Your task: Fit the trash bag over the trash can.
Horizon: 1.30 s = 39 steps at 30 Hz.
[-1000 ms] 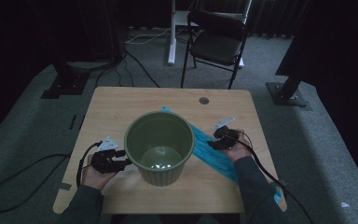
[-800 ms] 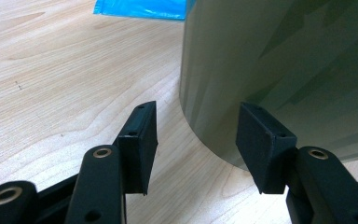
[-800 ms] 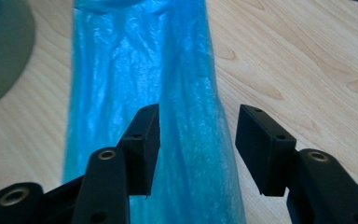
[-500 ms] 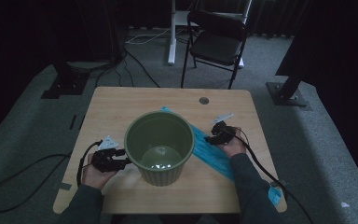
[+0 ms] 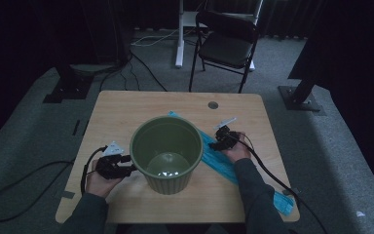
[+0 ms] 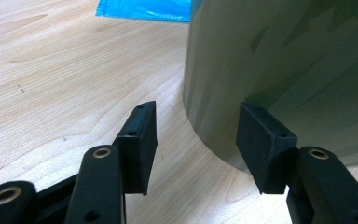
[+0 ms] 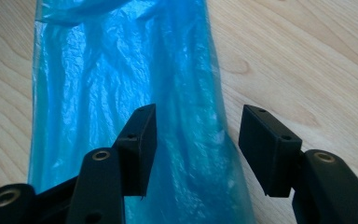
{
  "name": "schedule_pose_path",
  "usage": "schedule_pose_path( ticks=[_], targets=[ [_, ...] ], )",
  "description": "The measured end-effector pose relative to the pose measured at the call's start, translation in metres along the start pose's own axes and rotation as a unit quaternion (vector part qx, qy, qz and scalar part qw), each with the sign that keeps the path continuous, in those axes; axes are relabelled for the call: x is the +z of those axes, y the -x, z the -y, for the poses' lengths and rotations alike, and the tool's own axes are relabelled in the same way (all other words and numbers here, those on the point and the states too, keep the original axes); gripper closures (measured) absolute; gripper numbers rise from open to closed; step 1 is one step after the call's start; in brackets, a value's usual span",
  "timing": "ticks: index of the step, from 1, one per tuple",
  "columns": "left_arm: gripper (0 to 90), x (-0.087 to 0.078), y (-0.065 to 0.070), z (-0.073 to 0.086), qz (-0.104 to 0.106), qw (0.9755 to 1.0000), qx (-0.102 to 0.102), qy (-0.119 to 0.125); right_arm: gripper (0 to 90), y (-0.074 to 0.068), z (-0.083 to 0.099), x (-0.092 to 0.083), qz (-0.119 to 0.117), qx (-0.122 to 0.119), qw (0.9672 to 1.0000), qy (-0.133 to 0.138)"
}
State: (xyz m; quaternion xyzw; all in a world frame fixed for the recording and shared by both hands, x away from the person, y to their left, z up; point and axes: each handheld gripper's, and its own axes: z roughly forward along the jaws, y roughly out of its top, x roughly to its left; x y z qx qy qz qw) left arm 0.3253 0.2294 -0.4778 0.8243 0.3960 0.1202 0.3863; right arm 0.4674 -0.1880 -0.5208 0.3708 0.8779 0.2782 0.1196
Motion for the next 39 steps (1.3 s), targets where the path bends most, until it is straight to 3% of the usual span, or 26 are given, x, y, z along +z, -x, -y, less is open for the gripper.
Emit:
schedule_pose_path(
  ticks=[11, 23, 29, 37, 39],
  targets=[
    [48.1, 0.001, -0.001, 0.000, 0.001, 1.0000, -0.001, 0.000, 49.7, -0.006, -0.001, 0.005, -0.002, 0.002, 1.0000, -0.009],
    [48.1, 0.001, -0.002, 0.000, 0.002, 1.0000, -0.002, 0.001, 72.5, -0.008, -0.001, 0.004, -0.001, 0.003, 1.0000, -0.005],
    [48.4, 0.001, -0.003, 0.000, 0.007, 1.0000, -0.005, 0.001, 88.2, -0.007, 0.000, 0.003, 0.004, 0.003, 0.9999, -0.010],
    [48.4, 0.001, -0.003, 0.000, 0.010, 0.9999, -0.007, 0.000, 89.6, -0.002, 0.004, -0.004, 0.005, 0.012, 0.9999, 0.000],
    [48.3, 0.001, -0.003, 0.000, 0.009, 0.9999, -0.006, 0.000, 89.6, 0.003, 0.006, -0.015, 0.007, 0.013, 0.9999, 0.008]
  ],
)
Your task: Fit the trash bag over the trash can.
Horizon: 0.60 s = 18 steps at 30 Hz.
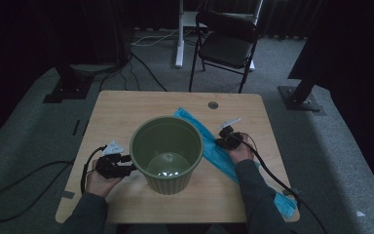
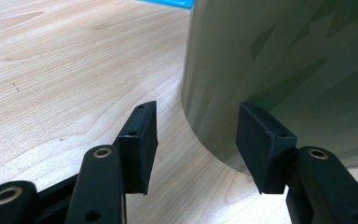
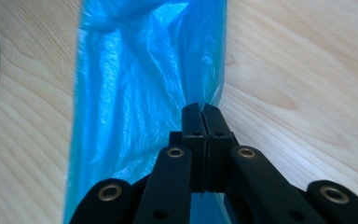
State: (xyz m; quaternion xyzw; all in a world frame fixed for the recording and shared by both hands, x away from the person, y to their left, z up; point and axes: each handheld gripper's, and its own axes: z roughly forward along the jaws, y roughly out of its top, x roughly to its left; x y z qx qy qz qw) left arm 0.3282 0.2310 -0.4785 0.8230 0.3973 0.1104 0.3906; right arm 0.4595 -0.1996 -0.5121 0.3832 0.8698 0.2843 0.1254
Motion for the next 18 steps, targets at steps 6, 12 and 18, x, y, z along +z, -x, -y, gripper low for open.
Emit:
schedule_pose_path(
  ticks=[6, 12, 18],
  targets=[
    [48.4, 0.000, 0.000, 0.000, -0.001, 1.0000, 0.001, -0.001, 89.6, 0.009, 0.002, -0.024, -0.003, 0.000, 0.9998, 0.019],
    [48.3, 0.001, 0.000, 0.000, 0.000, 1.0000, 0.000, -0.001, 89.6, 0.011, 0.003, -0.043, -0.009, -0.017, 0.9994, 0.030],
    [48.4, 0.001, 0.000, 0.000, 0.000, 1.0000, 0.001, -0.001, 89.6, 0.010, 0.001, -0.063, -0.013, -0.032, 0.9984, 0.044]
  ],
)
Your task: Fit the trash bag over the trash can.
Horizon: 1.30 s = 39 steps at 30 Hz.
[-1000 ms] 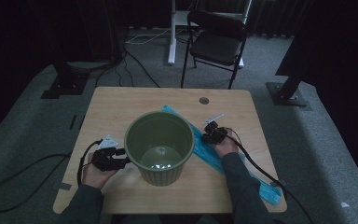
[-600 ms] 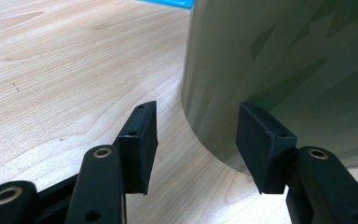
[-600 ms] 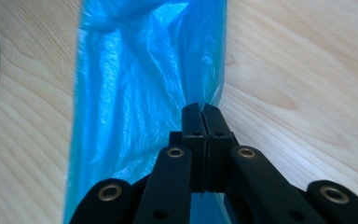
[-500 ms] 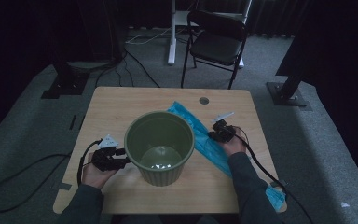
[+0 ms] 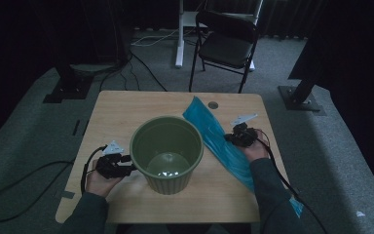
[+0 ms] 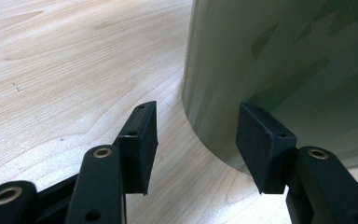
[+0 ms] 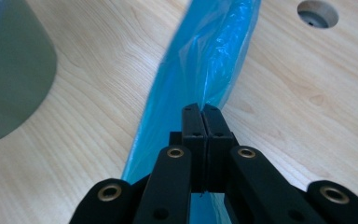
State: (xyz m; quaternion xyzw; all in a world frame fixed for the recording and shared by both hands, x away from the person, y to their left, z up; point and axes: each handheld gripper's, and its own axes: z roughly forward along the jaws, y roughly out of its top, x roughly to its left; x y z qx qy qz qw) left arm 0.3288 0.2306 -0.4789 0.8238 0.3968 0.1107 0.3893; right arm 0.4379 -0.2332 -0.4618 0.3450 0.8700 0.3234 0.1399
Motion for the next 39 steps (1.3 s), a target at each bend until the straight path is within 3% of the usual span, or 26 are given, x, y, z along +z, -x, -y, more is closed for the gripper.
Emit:
schedule_pose_path(
  ticks=[23, 39],
  targets=[
    [48.3, 0.001, 0.000, 0.000, -0.001, 1.0000, 0.000, -0.001, 89.4, -0.005, -0.021, -0.070, -0.015, -0.055, 0.9968, 0.055],
    [48.3, 0.000, 0.001, 0.000, -0.002, 1.0000, 0.002, -0.002, 89.4, -0.014, -0.036, -0.102, -0.036, -0.092, 0.9927, 0.070]
  ],
)
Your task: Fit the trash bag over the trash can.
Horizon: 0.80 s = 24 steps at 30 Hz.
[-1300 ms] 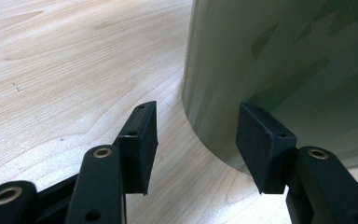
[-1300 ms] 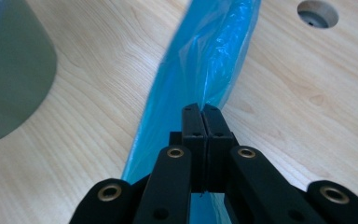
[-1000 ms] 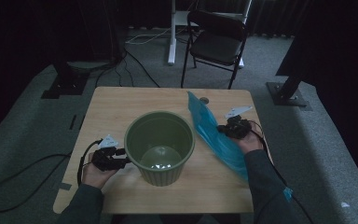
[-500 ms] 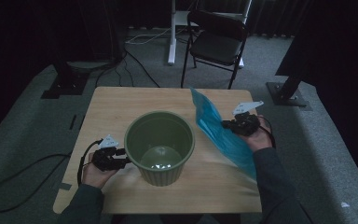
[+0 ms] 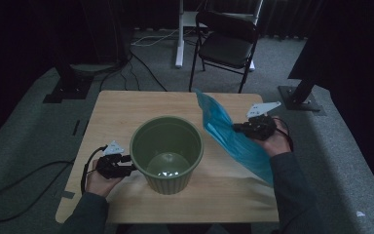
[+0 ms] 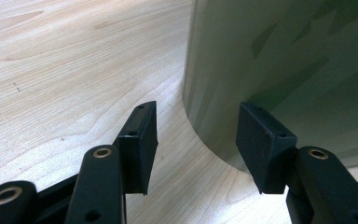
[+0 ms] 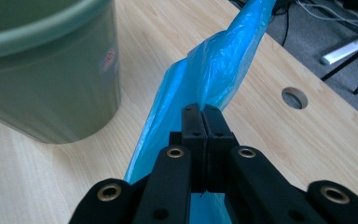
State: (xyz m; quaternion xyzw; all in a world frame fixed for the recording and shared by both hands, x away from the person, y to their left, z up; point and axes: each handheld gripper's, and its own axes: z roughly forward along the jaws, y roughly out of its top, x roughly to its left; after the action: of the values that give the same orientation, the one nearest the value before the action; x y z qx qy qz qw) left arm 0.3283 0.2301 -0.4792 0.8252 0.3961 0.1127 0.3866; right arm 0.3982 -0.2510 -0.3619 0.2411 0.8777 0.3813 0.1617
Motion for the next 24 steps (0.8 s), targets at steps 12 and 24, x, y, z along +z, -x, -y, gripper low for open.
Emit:
schedule_pose_path(
  ticks=[12, 24],
  targets=[
    [48.3, 0.000, 0.000, 0.000, 0.000, 1.0000, 0.000, 0.000, 89.4, -0.010, -0.017, -0.033, -0.017, -0.032, 0.9990, 0.024],
    [48.3, 0.000, 0.000, 0.000, 0.000, 1.0000, 0.001, -0.001, 89.4, -0.021, -0.033, -0.053, -0.058, -0.060, 0.9954, 0.046]
  ],
)
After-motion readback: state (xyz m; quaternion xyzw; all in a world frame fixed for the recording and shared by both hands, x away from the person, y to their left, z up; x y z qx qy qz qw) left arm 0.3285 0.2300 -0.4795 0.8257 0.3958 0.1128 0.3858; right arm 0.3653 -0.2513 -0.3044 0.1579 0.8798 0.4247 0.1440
